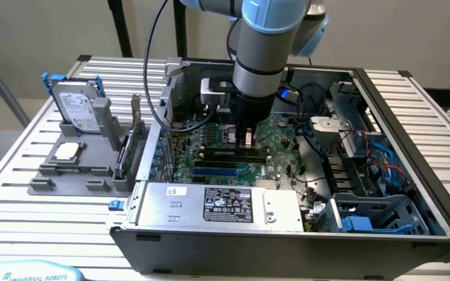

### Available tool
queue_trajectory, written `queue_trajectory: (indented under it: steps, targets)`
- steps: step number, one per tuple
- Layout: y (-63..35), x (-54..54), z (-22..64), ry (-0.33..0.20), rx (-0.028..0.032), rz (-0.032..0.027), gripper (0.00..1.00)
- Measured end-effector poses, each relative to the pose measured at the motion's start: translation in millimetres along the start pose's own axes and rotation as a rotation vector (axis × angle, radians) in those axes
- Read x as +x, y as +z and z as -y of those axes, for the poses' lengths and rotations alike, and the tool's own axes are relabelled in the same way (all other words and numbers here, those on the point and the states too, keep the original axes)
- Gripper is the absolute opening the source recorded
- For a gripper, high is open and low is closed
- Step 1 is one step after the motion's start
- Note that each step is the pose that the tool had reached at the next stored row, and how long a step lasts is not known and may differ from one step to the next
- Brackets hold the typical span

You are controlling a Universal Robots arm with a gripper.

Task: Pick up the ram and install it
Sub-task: 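Insert the ram into the slot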

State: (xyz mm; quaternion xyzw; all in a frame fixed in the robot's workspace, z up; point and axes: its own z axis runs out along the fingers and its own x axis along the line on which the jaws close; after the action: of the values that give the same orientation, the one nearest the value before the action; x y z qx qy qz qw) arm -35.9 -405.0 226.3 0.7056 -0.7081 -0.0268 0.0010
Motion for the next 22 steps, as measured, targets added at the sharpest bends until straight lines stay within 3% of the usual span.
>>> queue_trajectory:
  steps: [22]
  targets:
    - [4.1,-0.9,-1.0,0.008,0.001,0.0005,0.13]
